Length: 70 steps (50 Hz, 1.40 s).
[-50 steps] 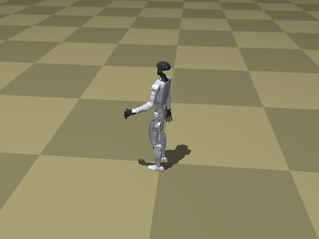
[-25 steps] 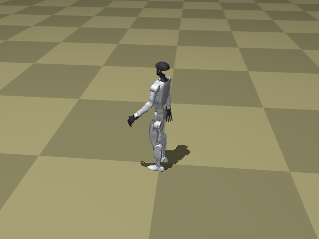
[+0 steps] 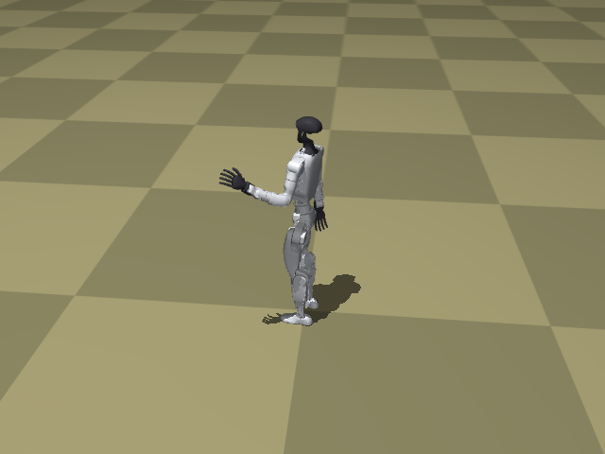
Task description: Upper body actions
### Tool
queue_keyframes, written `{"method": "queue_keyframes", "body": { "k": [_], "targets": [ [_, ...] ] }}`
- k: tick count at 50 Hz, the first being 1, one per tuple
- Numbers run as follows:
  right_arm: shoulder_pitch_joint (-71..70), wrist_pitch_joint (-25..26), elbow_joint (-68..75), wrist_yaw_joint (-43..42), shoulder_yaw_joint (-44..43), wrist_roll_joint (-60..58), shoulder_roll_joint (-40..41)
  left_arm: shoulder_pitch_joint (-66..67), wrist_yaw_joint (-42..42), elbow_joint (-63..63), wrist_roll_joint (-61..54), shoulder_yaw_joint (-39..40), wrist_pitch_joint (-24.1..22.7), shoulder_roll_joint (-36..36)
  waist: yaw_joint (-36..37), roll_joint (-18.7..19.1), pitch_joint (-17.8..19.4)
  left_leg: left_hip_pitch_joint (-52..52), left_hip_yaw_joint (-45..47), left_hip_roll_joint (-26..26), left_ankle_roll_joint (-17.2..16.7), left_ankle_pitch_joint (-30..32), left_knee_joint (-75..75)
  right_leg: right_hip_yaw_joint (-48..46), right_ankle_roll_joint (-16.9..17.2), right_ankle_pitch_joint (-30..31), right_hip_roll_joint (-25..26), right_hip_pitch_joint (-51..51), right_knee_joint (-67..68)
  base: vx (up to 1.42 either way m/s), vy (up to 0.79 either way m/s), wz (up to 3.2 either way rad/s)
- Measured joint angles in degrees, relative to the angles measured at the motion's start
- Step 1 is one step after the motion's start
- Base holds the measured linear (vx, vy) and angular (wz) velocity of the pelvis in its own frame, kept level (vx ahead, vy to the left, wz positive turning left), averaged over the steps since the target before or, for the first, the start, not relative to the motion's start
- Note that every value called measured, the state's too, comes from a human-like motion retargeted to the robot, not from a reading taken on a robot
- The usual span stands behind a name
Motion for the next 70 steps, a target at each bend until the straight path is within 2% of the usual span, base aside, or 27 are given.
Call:
{"method": "queue_keyframes", "body": {
  "k": [3, 7, 10, 13, 17, 19, 28, 35, 41, 45, 48, 50, 53, 58, 65, 70],
  "targets": [
    [-0.3, 0.2, 0.0, 0.3, 0.0, 0.1, 0.0, -3.6, 0.1, 8.0, 1.4, 5.7, 1.5, 2.8, -0.1, 0.1, 0.0, -0.1, -0.5, -0.1, 0.0, 0.2, 0.0, -0.5, 0.0, 0.0, -0.1, 0.0, 0.0, -0.01, 0.02, 0.06],
    [-0.7, 0.2, 0.0, 0.4, 0.4, -1.3, -0.2, -9.1, 2.5, 27.6, 4.6, 12.1, 3.8, 6.7, -0.9, 0.5, -0.4, -0.3, -1.2, -0.3, 0.0, 0.3, 0.0, -1.3, -0.3, 0.0, 0.0, 0.0, -0.1, -0.01, 0.03, 0.1],
    [-1.2, 0.3, 0.0, 0.7, 0.8, -2.2, -0.3, -11.5, 1.9, 40.3, 3.4, 15.9, 7.4, 9.1, -1.7, 0.8, -0.7, -0.5, -1.3, -0.3, 0.0, 0.3, 0.0, -1.5, -0.5, 0.0, 0.1, -0.3, 0.0, 0.0, 0.0, 0.0],
    [-1.6, 0.4, 0.0, 0.7, 0.8, -2.6, -0.3, -11.0, 0.7, 41.7, -1.7, 18.3, 7.3, 8.2, -2.4, 1.2, -0.5, -0.5, -0.9, 0.0, 0.0, 0.2, 0.0, -1.1, -0.5, 0.1, 0.3, -0.7, 0.1, -0.02, -0.01, -0.08],
    [-1.6, 0.1, 0.0, 0.4, 0.9, -1.3, -0.4, -10.0, 8.3, 39.0, -2.8, 19.9, 2.3, 6.4, -1.6, 0.9, 0.1, -0.2, 0.8, 0.2, 0.0, -0.1, -0.1, 0.4, -0.6, 0.2, 0.4, -1.1, 0.4, -0.04, -0.01, -0.37],
    [-1.1, 0.0, 0.0, 0.4, 0.5, -0.5, -0.4, -9.7, 9.8, 38.1, -2.2, 19.3, 1.5, 5.8, -0.6, 0.5, 0.1, 0.1, 1.6, 0.2, 0.0, -0.2, -0.1, 1.2, -0.4, 0.1, 0.3, -0.9, 0.4, -0.01, -0.01, -0.34],
    [-1.1, -0.1, 0.0, 0.5, 0.0, 1.2, 0.0, -8.8, 7.5, 26.4, -0.9, 13.3, 3.1, 2.6, -1.2, 0.2, 0.2, 0.1, 1.7, 0.6, 0.0, -0.2, -0.2, 1.4, 0.0, 0.1, 0.2, -0.8, 0.5, 0.0, 0.0, -0.03],
    [-1.5, -0.4, 0.0, 0.2, 1.2, -0.9, 0.3, -9.3, 2.5, 14.7, -2.7, 5.6, 3.9, 0.6, -2.1, -0.1, 0.6, 0.5, 1.2, 0.7, -0.1, -0.2, -0.2, 0.9, 0.0, 0.4, 0.1, -0.8, 0.7, 0.0, 0.0, 0.0],
    [-1.4, -0.4, 0.0, 0.5, 1.2, -0.1, 0.3, -11.1, -2.3, 4.8, -3.3, -4.6, 4.1, 1.8, -2.3, -0.2, 0.2, 0.4, 1.4, 0.8, -0.1, -0.2, -0.2, 1.1, 0.1, 0.3, 0.2, -1.0, 0.8, 0.0, 0.0, 0.0],
    [-1.1, -0.4, 0.0, 0.5, 1.4, 0.3, 0.2, -14.8, -7.1, 1.1, -8.4, -14.4, 4.2, 2.9, -2.3, -0.2, -0.2, 0.4, 1.4, 0.8, -0.1, -0.3, -0.2, 1.1, 0.1, 0.2, 0.1, -0.9, 0.8, 0.01, 0.01, 0.0],
    [-0.5, -0.2, 0.0, 0.4, 1.5, 0.6, 0.0, -19.4, -16.8, 4.5, -13.0, -23.1, 4.6, 2.2, -1.8, -0.2, -1.0, 0.4, 1.5, 0.6, 0.0, -0.3, -0.1, 1.1, 0.0, 0.1, 0.1, -0.8, 0.8, 0.07, 0.08, 0.0],
    [-0.1, 0.0, 0.0, 0.6, 1.3, 1.0, 0.1, -23.6, -22.8, 11.1, -13.0, -28.3, 5.6, 1.2, -1.0, -0.4, -1.6, 0.2, 1.5, 0.4, 0.0, -0.3, -0.1, 1.1, -0.1, 0.0, 0.1, -0.8, 0.7, 0.08, 0.1, 0.05],
    [0.0, 0.6, 0.0, 0.9, 1.0, 1.1, 0.3, -28.6, -26.2, 21.2, -8.8, -32.7, 6.0, -0.8, -1.0, -0.7, -2.0, 0.2, 0.8, 0.1, 0.0, -0.1, 0.0, 0.5, 0.0, -0.1, -0.1, -0.3, 0.5, 0.05, 0.07, 0.21],
    [-1.2, 0.5, 0.0, 0.8, 1.3, -0.9, 0.9, -33.2, -26.8, 29.7, -4.6, -35.0, 4.4, -5.0, -3.2, -0.4, -1.5, 0.2, -1.1, 0.3, -0.1, 0.1, 0.2, -1.3, 0.1, 0.3, -0.3, -0.1, 0.5, 0.0, -0.01, 0.26],
    [-1.3, 0.3, 0.0, 0.2, 1.8, -2.4, 0.9, -32.7, -24.4, 28.9, 0.3, -34.4, 1.3, -4.6, -3.3, -0.4, -1.3, 0.6, -0.1, 0.6, -0.1, -0.1, 0.1, -0.6, -0.1, 0.4, 0.1, -0.3, 0.5, -0.01, 0.0, -0.12],
    [-0.9, 0.2, 0.0, 0.1, 0.7, -0.2, 1.0, -30.7, -23.4, 27.6, 0.5, -33.0, 1.4, -3.6, -2.6, -0.8, -1.5, 0.7, 0.9, 0.6, -0.1, -0.3, 0.0, 0.3, -0.3, 0.2, 0.5, -0.5, 0.6, 0.0, 0.0, -0.07]
  ]
}}
